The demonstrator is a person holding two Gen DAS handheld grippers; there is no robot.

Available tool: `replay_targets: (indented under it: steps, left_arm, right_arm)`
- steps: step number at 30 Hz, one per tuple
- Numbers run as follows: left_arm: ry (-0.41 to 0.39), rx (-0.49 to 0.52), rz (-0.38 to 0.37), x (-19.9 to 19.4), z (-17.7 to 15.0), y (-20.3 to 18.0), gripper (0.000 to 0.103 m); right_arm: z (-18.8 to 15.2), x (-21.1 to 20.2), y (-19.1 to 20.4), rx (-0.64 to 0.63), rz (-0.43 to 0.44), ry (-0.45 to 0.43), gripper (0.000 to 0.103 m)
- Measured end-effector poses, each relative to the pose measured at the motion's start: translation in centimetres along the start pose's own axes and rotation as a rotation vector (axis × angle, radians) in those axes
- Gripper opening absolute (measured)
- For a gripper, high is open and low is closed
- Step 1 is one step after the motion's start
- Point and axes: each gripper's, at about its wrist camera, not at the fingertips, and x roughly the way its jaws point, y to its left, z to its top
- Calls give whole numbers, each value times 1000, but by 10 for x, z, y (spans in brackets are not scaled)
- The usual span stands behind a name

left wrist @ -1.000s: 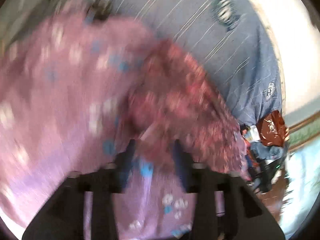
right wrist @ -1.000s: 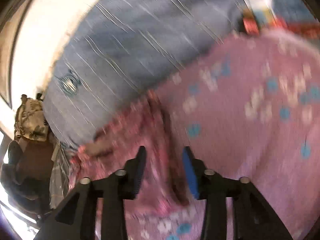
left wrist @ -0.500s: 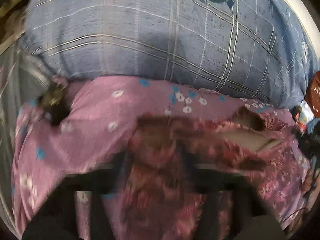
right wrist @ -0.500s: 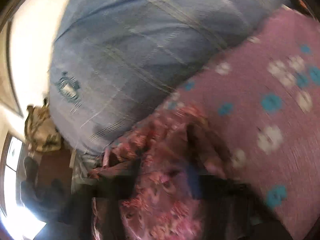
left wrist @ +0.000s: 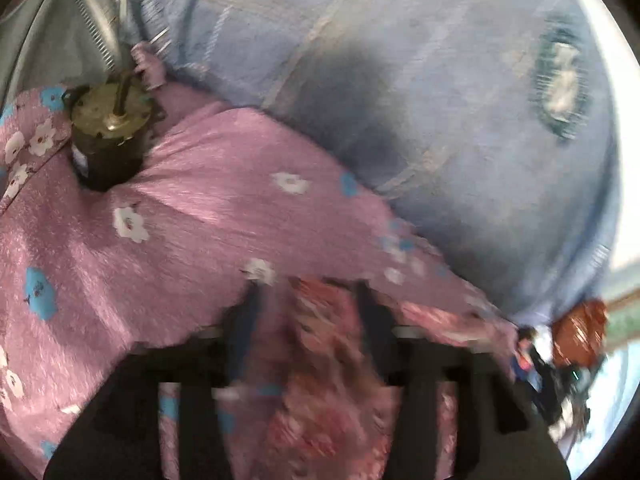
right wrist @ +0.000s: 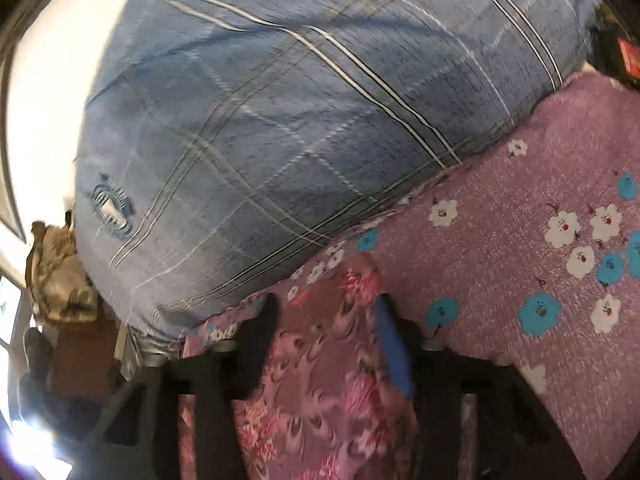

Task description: Fold small clothes

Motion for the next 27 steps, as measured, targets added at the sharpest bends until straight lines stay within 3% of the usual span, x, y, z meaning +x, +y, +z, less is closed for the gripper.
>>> replay_targets:
  steps: [2, 6, 7, 8, 9, 12, 15, 17, 19, 20, 23, 25, 26, 27]
  left_arm:
    - [11, 65, -13, -1, -10, -10, 82]
    - [105, 133, 66, 26, -22, -21, 80]
    - [126, 131, 68, 31, -25, -24, 71]
    - [126, 143, 54, 32, -26, -26, 36]
    - [118, 151, 39, 31, -26, -28, 19]
    - [20, 153, 55, 20, -25, -34, 13]
    - [-7, 138, 120, 28, -19, -31, 13]
    - [9, 100, 178, 43, -17, -22, 12]
    - [25, 48, 177, 46, -11, -16, 12]
    - [23, 26, 153, 42, -10, -14, 12]
    - [20, 24, 103, 28, -6, -13, 13]
    - [24, 23, 91, 19, -6, -11, 19]
    - [29, 15, 81, 15, -7, -9, 27]
    - [36, 7, 66, 10, -9, -7, 34]
  right_arm:
    - [0, 5, 2, -26, -48, -1, 71]
    - [3, 32, 1, -49, -158, 40, 68]
    - [2, 38, -1, -51, -157, 59, 62]
    - [3, 41, -1, -58, -143, 72, 31]
    - [2, 41, 1, -78, -126, 78, 8]
    - [5, 25, 13, -119, -44, 4, 8]
    - [13, 13, 8, -90, -37, -65, 7]
    - [20, 22, -7, -45, -78, -57, 4]
    - [21, 40, -27, -5, -210, 17, 2]
    - [20, 44, -39, 37, -232, 46, 4]
    - [18, 26, -38, 60, -118, 3, 13]
    - [19, 13, -17, -12, -64, -13, 30]
    - [19, 12, -4, -52, -39, -9, 43]
    - [18, 13, 9, -94, -10, 5, 48]
